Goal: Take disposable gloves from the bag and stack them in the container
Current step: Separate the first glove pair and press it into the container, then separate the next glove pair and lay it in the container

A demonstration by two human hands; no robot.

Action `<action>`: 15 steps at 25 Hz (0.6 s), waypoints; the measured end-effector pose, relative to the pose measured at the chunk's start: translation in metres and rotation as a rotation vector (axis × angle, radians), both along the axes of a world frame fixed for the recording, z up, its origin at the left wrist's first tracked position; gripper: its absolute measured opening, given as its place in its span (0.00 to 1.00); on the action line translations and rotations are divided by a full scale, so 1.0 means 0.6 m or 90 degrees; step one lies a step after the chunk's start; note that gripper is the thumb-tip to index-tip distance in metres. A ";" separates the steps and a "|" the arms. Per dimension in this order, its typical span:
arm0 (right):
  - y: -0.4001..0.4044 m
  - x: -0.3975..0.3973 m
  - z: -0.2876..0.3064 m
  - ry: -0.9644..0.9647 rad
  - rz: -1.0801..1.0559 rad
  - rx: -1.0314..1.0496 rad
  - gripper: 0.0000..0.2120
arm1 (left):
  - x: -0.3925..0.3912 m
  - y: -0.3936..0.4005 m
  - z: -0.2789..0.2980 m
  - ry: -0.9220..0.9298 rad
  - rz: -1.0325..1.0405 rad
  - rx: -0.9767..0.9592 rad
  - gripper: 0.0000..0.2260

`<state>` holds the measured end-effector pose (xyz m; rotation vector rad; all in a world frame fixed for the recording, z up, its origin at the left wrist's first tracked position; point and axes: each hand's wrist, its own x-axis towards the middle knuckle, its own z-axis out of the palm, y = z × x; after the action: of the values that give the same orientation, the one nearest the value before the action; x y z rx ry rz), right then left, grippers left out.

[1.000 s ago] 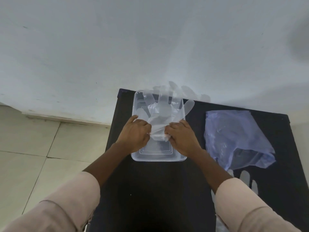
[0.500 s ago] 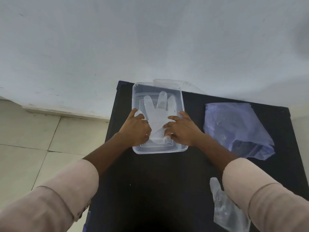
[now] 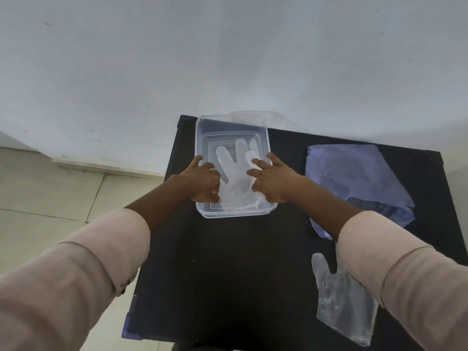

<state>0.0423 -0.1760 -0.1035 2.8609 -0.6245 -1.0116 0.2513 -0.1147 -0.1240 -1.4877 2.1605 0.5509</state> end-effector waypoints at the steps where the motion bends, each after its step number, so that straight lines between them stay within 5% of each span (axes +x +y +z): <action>1: 0.003 -0.004 0.012 -0.005 -0.004 -0.007 0.23 | -0.005 0.001 0.007 0.016 0.018 -0.006 0.19; 4: 0.009 -0.031 0.059 -0.151 -0.103 0.028 0.24 | -0.032 0.007 0.039 0.140 0.107 -0.078 0.14; 10: 0.065 -0.197 0.106 -0.714 -0.637 0.291 0.10 | -0.195 0.038 0.101 0.673 0.499 -0.132 0.06; 12: 0.106 -0.258 0.088 -0.758 -0.777 0.339 0.08 | -0.278 0.067 0.100 0.770 0.565 -0.042 0.06; 15: 0.179 -0.348 0.040 -0.682 -0.905 0.337 0.04 | -0.388 0.117 0.063 0.756 0.590 0.102 0.05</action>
<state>-0.1664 -0.0686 -0.0794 2.7999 -2.9749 0.8215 0.0182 -0.0443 -0.0864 -2.3554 1.7766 2.3206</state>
